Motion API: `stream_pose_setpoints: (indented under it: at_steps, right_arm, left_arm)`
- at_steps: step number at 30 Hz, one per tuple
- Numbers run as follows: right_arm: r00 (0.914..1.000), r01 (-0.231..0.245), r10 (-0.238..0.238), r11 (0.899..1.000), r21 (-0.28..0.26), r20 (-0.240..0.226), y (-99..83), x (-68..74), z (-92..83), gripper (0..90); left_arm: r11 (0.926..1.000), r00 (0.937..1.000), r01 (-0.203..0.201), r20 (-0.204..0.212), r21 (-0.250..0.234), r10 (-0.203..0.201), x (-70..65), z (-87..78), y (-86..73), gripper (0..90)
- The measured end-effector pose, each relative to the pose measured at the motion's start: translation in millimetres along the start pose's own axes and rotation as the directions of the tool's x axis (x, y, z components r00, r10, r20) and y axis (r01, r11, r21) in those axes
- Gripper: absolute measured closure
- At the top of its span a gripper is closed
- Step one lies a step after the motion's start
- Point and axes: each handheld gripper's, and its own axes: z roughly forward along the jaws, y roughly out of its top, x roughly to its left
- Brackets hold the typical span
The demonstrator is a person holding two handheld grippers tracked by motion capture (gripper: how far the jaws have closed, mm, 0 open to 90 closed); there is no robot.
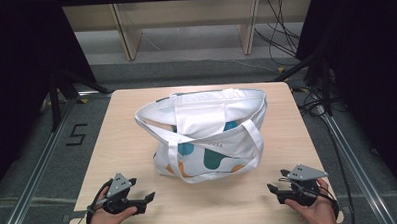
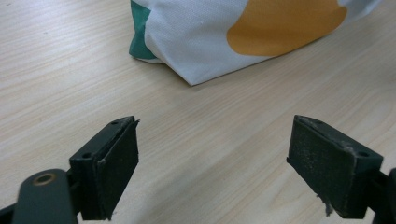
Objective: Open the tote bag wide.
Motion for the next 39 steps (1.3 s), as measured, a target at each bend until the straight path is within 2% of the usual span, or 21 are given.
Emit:
stream_pose_setpoints:
  at_steps: [1,2,3,5,7,8,9,10,13,18,19,21,24,28,30,32,33,34,35,37,39]
  right_arm:
    - [1.0000,0.007,-0.007,1.000,-0.006,-0.001,1.9,-1.9,-0.1,32.4]
    - [1.0000,0.007,-0.007,1.000,-0.006,-0.001,1.9,-1.9,-0.1,32.4]
    - [1.0000,0.009,-0.009,1.000,-0.012,-0.001,3.4,-2.5,-0.5,32.6]
    - [0.9999,0.015,-0.015,1.000,-0.026,0.004,11.2,-4.3,-2.8,32.6]
    - [0.9993,-0.037,0.037,0.999,-0.025,0.001,17.6,-2.7,-6.2,32.5]
    - [0.9997,0.020,-0.019,0.998,-0.056,0.012,21.5,-8.8,-5.8,32.2]
    - [0.9996,-0.026,0.026,0.999,-0.046,0.008,24.5,-6.3,-8.0,30.4]
    - [0.9998,0.015,-0.015,0.998,-0.059,0.010,28.4,-11.2,-7.3,28.4]
    - [1.0000,-0.001,0.001,0.998,-0.067,0.009,35.5,-10.7,-8.7,27.6]
    - [0.9998,0.014,-0.012,0.996,-0.085,0.014,60.6,-10.8,-14.0,24.8]
    - [0.9985,0.052,-0.050,0.992,-0.112,0.025,66.9,-13.9,-15.7,25.4]
    - [0.9994,0.030,-0.028,0.993,-0.116,0.019,78.5,-12.7,-21.0,27.3]
    - [0.9991,0.040,-0.037,0.985,-0.167,0.022,102.9,-15.9,-31.4,31.5]
    - [0.9988,0.048,-0.045,0.978,-0.203,0.018,120.1,-17.6,-40.1,34.7]
    - [0.9976,0.068,-0.069,0.972,-0.225,0.008,136.2,-19.0,-49.9,42.8]
    - [0.9976,0.068,-0.068,0.968,-0.240,0.005,141.3,-18.1,-52.6,45.1]
    - [0.9934,0.114,-0.114,0.958,-0.262,0.016,147.8,-20.3,-54.9,47.5]
    - [0.9945,0.104,-0.105,0.962,-0.253,0.009,158.1,-16.7,-62.1,53.6]
    - [0.9869,0.161,-0.156,0.942,-0.293,0.040,164.4,-19.3,-63.4,56.7]
    - [0.9866,0.163,-0.159,0.939,-0.302,0.037,169.6,-18.6,-65.6,59.7]
    - [0.9834,0.181,-0.174,0.930,-0.320,0.050,179.6,-19.0,-69.5,67.4]
  left_arm:
    - [1.0000,1.0000,0.008,-0.003,0.001,-0.008,-0.3,-0.3,0.2,17.7]
    - [0.9988,0.9992,-0.040,0.003,0.028,0.040,3.2,-2.6,1.6,17.7]
    - [1.0000,1.0000,-0.005,0.002,0.002,0.005,1.0,-0.9,2.1,18.2]
    - [1.0000,1.0000,0.000,0.003,-0.009,0.000,-0.3,-2.6,7.2,19.8]
    - [0.9998,0.9999,-0.014,-0.004,-0.013,0.014,0.2,-5.2,11.8,21.0]
    - [0.9998,1.0000,-0.007,-0.001,-0.017,0.007,0.4,-6.0,14.1,21.3]
    - [0.9996,1.0000,-0.008,-0.002,-0.027,0.008,1.4,-6.8,16.3,21.6]
    - [0.9996,1.0000,-0.008,-0.002,-0.027,0.008,1.4,-6.8,16.3,21.9]
    - [0.9984,0.9999,0.016,-0.001,-0.054,-0.016,3.3,-10.1,24.7,23.1]
    - [0.9966,0.9999,-0.006,-0.013,-0.082,0.005,4.5,-17.9,45.0,23.3]
    - [0.9962,0.9989,-0.043,-0.024,-0.076,0.041,7.0,-21.1,50.1,23.3]
    - [0.9955,0.9995,-0.020,-0.024,-0.092,0.018,7.0,-24.2,58.1,23.6]
    - [0.9941,0.9997,-0.021,-0.015,-0.106,0.019,9.1,-30.6,70.7,23.7]
    - [0.9922,0.9996,-0.029,-0.001,-0.122,0.029,10.3,-40.5,88.3,23.5]
    - [0.9900,0.9987,-0.050,0.004,-0.132,0.051,11.6,-45.3,96.1,25.1]
    - [0.9872,0.9981,-0.060,0.005,-0.147,0.062,11.5,-50.4,104.8,27.8]
    - [0.9854,0.9977,-0.068,-0.002,-0.156,0.068,10.9,-53.0,109.3,27.8]
    - [0.9835,0.9971,-0.076,-0.009,-0.164,0.076,10.1,-56.1,113.8,33.7]
    - [0.9791,0.9952,-0.098,-0.007,-0.178,0.098,9.1,-61.0,123.2,37.6]
    - [0.9780,0.9948,-0.101,-0.002,-0.183,0.102,8.2,-63.1,127.7,41.8]
    - [0.9753,0.9924,-0.115,0.021,-0.189,0.121,6.6,-66.6,136.6,52.0]
